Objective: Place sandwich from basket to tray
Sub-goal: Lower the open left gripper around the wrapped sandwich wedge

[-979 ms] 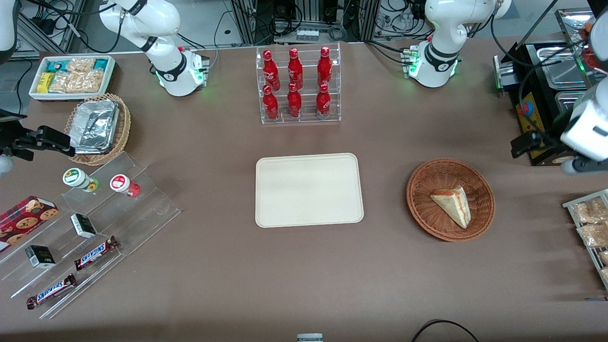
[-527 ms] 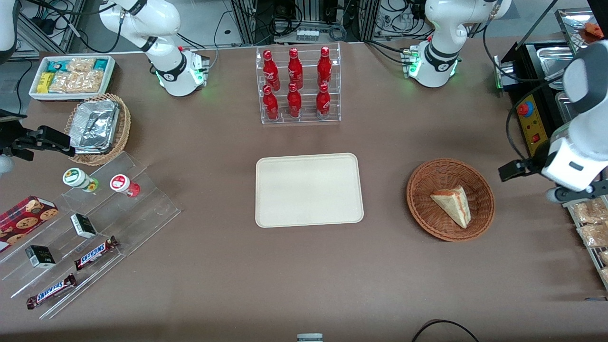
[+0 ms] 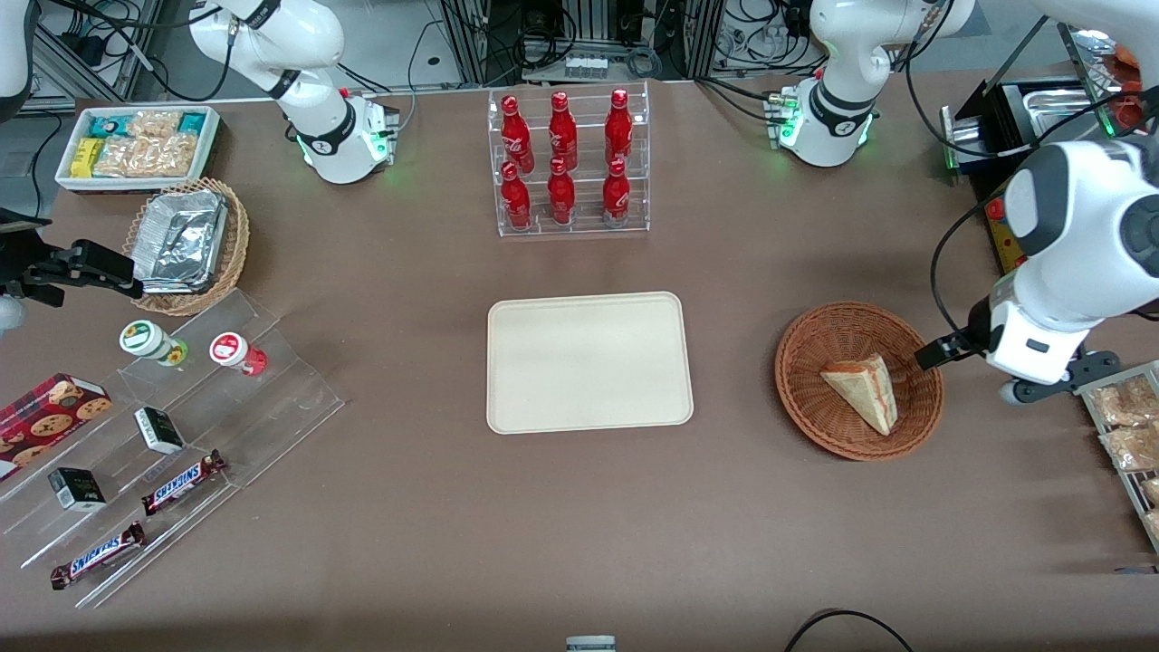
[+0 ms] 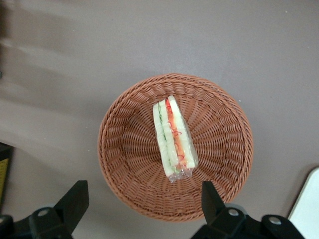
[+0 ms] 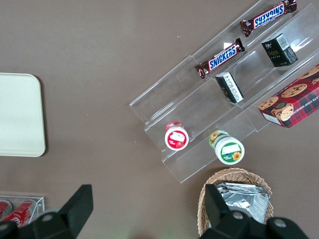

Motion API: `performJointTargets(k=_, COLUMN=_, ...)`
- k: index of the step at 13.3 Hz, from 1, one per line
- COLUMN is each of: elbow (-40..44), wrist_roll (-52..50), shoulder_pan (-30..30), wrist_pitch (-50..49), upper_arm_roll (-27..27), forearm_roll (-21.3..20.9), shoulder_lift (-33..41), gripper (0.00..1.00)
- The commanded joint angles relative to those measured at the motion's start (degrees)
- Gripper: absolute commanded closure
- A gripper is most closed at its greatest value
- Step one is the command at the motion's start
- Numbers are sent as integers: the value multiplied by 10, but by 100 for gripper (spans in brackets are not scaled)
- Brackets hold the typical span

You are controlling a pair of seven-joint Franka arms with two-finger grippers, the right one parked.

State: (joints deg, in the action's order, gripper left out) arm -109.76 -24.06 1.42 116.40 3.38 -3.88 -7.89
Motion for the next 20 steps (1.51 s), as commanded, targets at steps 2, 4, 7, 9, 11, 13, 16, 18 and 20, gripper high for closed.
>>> performJointTargets(k=2, elbow=-96, wrist_roll=-60, shoulder_pan=3, wrist_pitch=93, upper_arm_roll=2, forearm_roll=4, shoulder_lift=34, gripper=0)
performJointTargets(k=4, elbow=-120, wrist_roll=-76, shoulder_pan=3, wrist_pitch=142, upper_arm_roll=3, forearm_roll=5, shoulder_lift=29, gripper=0)
performJointTargets(k=7, elbow=-142, wrist_roll=-77, shoulder_pan=3, wrist_pitch=196, upper_arm_roll=3, forearm_roll=34, shoulder_lift=9, gripper=0)
performJointTargets(k=9, elbow=-150, wrist_roll=-77, shoulder_pan=0, wrist_pitch=212, upper_arm_roll=3, forearm_roll=38, shoulder_lift=-2, gripper=0)
performJointTargets(k=11, elbow=-160, wrist_roll=-81, shoulder_pan=-2, wrist_pitch=230, upper_arm_roll=3, forearm_roll=38, shoulder_lift=-11, gripper=0)
performJointTargets(k=13, elbow=-158, wrist_roll=-88, shoulder_pan=-4, wrist_pitch=238, upper_arm_roll=4, forearm_roll=38, shoulder_lift=-20, gripper=0)
performJointTargets(k=16, elbow=-158, wrist_roll=-108, shoulder_pan=-10, wrist_pitch=257, upper_arm_roll=7, forearm_roll=38, shoulder_lift=-34, gripper=0)
performJointTargets(k=18, elbow=-159, wrist_roll=-114, shoulder_pan=-17, wrist_pitch=265, upper_arm_roll=7, forearm_roll=40, shoulder_lift=-41, gripper=0)
performJointTargets(k=20, elbow=-161, wrist_roll=-114, shoulder_pan=-18, wrist_pitch=265, upper_arm_roll=7, forearm_roll=38, shoulder_lift=-44, gripper=0)
